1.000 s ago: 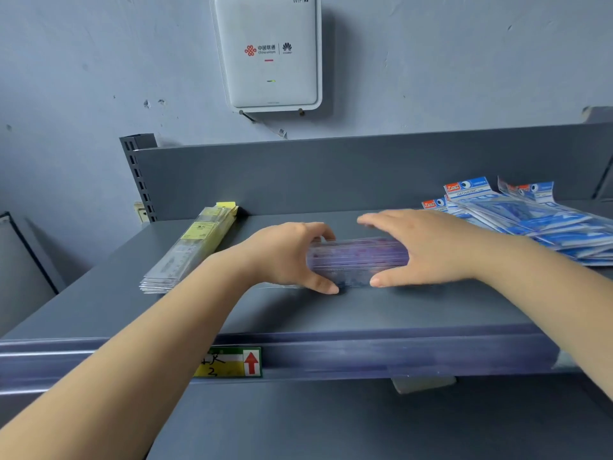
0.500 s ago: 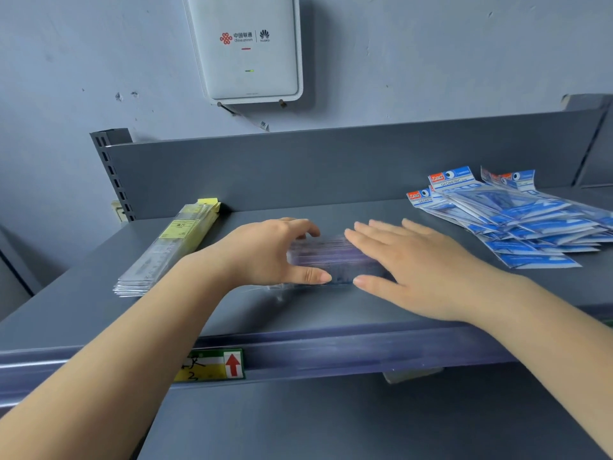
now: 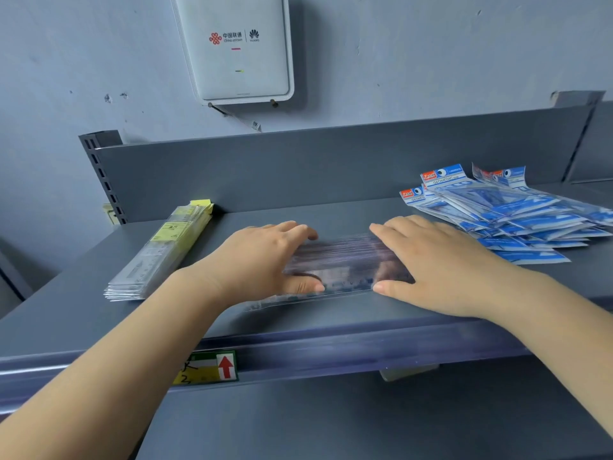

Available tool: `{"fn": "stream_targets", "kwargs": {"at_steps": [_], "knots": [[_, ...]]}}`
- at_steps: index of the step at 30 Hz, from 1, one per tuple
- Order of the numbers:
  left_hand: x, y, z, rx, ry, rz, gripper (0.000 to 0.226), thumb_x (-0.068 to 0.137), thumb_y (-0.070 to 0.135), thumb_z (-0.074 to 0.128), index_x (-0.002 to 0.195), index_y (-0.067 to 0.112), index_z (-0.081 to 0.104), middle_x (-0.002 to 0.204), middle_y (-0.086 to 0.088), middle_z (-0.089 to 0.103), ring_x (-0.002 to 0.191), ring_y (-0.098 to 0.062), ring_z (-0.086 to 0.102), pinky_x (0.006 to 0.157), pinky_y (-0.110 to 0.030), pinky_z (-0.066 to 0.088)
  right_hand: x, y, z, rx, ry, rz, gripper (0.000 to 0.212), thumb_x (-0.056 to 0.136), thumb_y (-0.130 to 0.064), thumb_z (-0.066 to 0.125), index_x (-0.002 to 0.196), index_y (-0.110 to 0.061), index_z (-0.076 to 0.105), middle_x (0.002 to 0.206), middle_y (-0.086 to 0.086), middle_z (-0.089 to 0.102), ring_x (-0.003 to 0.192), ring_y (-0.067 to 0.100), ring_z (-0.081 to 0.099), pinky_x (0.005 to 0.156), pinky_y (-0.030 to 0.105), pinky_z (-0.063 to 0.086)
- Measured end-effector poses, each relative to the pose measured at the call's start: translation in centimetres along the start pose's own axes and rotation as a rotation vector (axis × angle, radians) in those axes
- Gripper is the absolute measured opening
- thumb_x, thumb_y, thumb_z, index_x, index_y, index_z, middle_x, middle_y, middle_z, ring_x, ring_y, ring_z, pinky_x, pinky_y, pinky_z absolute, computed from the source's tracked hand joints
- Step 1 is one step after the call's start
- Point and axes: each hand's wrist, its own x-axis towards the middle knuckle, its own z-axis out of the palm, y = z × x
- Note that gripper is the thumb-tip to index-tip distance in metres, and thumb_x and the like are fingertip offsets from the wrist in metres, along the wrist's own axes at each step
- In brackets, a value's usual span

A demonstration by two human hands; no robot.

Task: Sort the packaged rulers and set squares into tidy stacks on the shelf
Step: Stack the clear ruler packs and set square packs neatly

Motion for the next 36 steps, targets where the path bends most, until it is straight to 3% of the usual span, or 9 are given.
{"fn": "stream_targets", "kwargs": {"at_steps": [6,9,12,14,17,21,26,32,36], "knots": [[0.1,0.3,0.2,0.005,0.01,-0.013,0.063,0.085,0.061,0.048,0.137,0.029,0.033,0.137,0.009,0.044,0.116,-0.015,0.05,0.09,-0.027,0.04,0.8,-0.6,-0.1,-0.024,0.009,-0.002,0.064,0.088,-0.057,0.041,0.14,-0.024,0.024,0.131,-0.002,0.035,0.122,0.019,0.035,0.104,0.032,0.029],[0.7,0.2,0.2,-0.036,-0.031,-0.043,0.062,0.085,0.058,0.051,0.135,0.025,0.037,0.133,0.006,0.047,0.111,-0.018,0.053,0.089,-0.028,0.041,1.4,-1.7,-0.8,0.001,0.102,-0.028,0.082,0.088,-0.057,0.042,0.149,-0.016,0.005,0.153,0.003,0.016,0.143,0.02,0.012,0.118,0.035,0.009],[0.8,0.3,0.3,-0.021,-0.032,-0.041,0.06,0.087,0.057,0.049,0.135,0.023,0.037,0.132,0.004,0.048,0.113,-0.018,0.052,0.09,-0.028,0.04,2.3,-3.8,-0.4,0.001,0.127,-0.09,0.077,0.095,-0.043,0.036,0.148,-0.007,-0.007,0.158,0.007,-0.007,0.146,0.02,-0.009,0.118,0.035,-0.002],[0.6,0.5,0.5,0.048,-0.031,-0.046,0.066,0.086,0.064,0.037,0.135,0.02,0.037,0.131,0.002,0.048,0.116,-0.019,0.051,0.094,-0.029,0.038,2.8,-4.6,0.7,-0.003,0.054,-0.113,0.068,0.098,-0.031,0.032,0.148,-0.004,-0.005,0.158,0.011,-0.005,0.146,0.021,-0.006,0.117,0.033,-0.001],[0.3,1.3,0.7,0.138,0.029,-0.05,0.09,0.067,0.072,0.007,0.131,0.019,0.04,0.126,0.003,0.052,0.116,-0.019,0.051,0.096,-0.03,0.037,3.0,-4.6,1.1,0.016,0.025,-0.108,0.063,0.098,-0.023,0.031,0.148,-0.003,-0.002,0.158,0.012,-0.002,0.146,0.02,-0.001,0.117,0.032,0.002],[0.5,2.2,1.2,0.105,0.047,-0.039,0.065,0.089,0.061,0.034,0.137,0.017,0.032,0.131,0.0,0.048,0.12,-0.022,0.048,0.102,-0.032,0.035,2.7,-4.3,0.9,-0.007,0.047,-0.126,0.064,0.098,-0.023,0.035,0.148,-0.004,-0.001,0.158,0.011,0.0,0.146,0.02,0.002,0.117,0.031,0.004],[0.6,2.1,1.2,0.112,0.018,-0.029,0.061,0.092,0.057,0.037,0.137,0.015,0.031,0.134,-0.003,0.045,0.123,-0.024,0.045,0.103,-0.033,0.034,1.9,-1.9,0.2,-0.034,0.02,-0.087,0.073,0.097,-0.043,0.035,0.149,-0.007,-0.003,0.158,0.009,-0.006,0.146,0.017,-0.005,0.117,0.031,-0.001],[0.8,1.9,1.2,0.064,0.035,-0.034,0.063,0.09,0.059,0.04,0.137,0.018,0.031,0.136,0.0,0.045,0.123,-0.022,0.045,0.102,-0.03,0.032,0.4,0.9,0.4,0.097,-0.021,-0.072,0.077,0.095,-0.049,0.036,0.149,-0.015,-0.007,0.158,-0.002,-0.011,0.144,0.007,-0.011,0.113,0.019,-0.008],[1.0,2.0,1.1,0.045,0.034,-0.044,0.063,0.089,0.059,0.044,0.136,0.017,0.033,0.137,0.0,0.045,0.123,-0.021,0.045,0.102,-0.029,0.033,-0.4,2.3,0.0,0.256,0.015,-0.046,0.076,0.094,-0.045,0.041,0.15,-0.021,-0.005,0.154,-0.015,-0.013,0.128,-0.011,-0.016,0.1,0.006,-0.009]]}}
